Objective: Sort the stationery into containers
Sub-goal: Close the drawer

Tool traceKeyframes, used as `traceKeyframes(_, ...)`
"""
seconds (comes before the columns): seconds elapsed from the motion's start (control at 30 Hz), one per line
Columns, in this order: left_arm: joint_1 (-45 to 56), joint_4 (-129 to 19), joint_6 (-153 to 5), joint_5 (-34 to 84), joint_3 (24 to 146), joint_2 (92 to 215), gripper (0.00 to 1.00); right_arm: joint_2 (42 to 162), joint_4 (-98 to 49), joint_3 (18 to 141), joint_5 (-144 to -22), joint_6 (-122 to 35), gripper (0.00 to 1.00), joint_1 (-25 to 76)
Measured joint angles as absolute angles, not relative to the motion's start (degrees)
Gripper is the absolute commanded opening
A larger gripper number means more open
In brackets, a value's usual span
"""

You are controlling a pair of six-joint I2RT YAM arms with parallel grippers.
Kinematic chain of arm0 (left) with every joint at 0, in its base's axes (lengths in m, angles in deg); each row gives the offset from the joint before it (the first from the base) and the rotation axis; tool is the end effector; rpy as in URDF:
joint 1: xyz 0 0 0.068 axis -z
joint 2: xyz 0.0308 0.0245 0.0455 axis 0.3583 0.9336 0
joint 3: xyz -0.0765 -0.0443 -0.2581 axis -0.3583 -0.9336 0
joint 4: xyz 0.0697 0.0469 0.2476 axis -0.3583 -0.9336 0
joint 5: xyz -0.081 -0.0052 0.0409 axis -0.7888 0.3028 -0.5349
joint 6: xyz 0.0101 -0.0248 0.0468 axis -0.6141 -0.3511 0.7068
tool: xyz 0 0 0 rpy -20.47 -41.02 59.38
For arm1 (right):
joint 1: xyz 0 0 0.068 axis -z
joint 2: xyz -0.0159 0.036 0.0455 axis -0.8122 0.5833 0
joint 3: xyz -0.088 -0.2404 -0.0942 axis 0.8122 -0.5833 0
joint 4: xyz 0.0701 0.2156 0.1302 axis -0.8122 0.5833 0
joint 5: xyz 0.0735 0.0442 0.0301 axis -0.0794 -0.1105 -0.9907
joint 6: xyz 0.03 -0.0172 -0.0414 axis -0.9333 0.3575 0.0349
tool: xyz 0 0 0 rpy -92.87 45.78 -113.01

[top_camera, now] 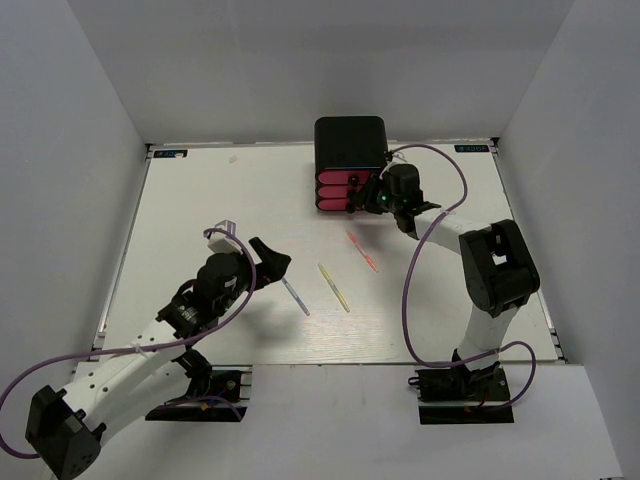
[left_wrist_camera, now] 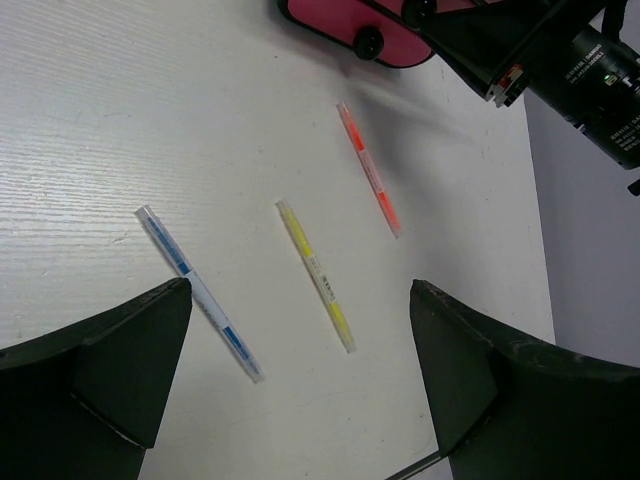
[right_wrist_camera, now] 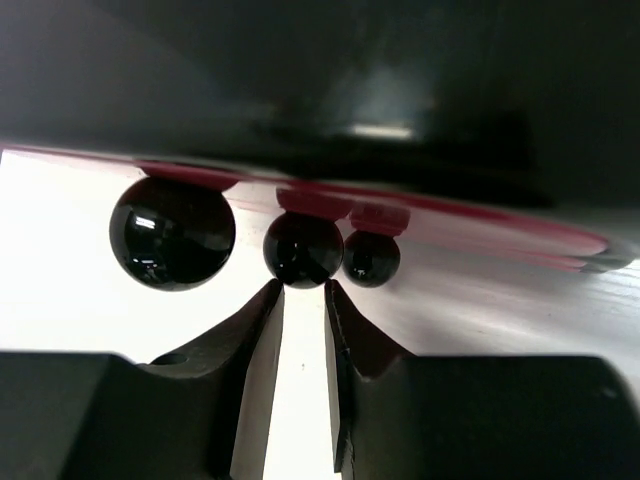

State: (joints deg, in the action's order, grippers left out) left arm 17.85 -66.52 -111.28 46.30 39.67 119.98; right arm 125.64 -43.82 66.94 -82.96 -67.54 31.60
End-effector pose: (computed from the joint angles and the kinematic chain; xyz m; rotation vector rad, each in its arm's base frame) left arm 0.1415 -0.1037 0.2396 -0.3253 2.0413 -0.7449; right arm 0.3775 0.1634 0.2097 0.0533 2.0385 0.7361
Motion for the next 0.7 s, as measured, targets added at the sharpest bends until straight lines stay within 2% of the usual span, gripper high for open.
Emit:
traceKeyframes(0.43, 17.85, -65.58, -111.28, 46.17, 39.67, 121.40, 1.00, 125.62, -46.44, 66.72, -81.73, -67.12, 0.29, 31.75)
traceKeyframes(0.63, 17.85, -61.08, -111.28, 44.66, 39.67, 125.07, 1.00, 121.53, -46.29, 61.04, -82.50, -65.92, 0.43, 31.81)
traceKeyframes(0.7, 17.85, -58.52, -111.39, 43.61, 39.67, 127.85, 0.95, 118.43, -46.12, 57.63, -82.83, -65.44, 0.48, 31.99)
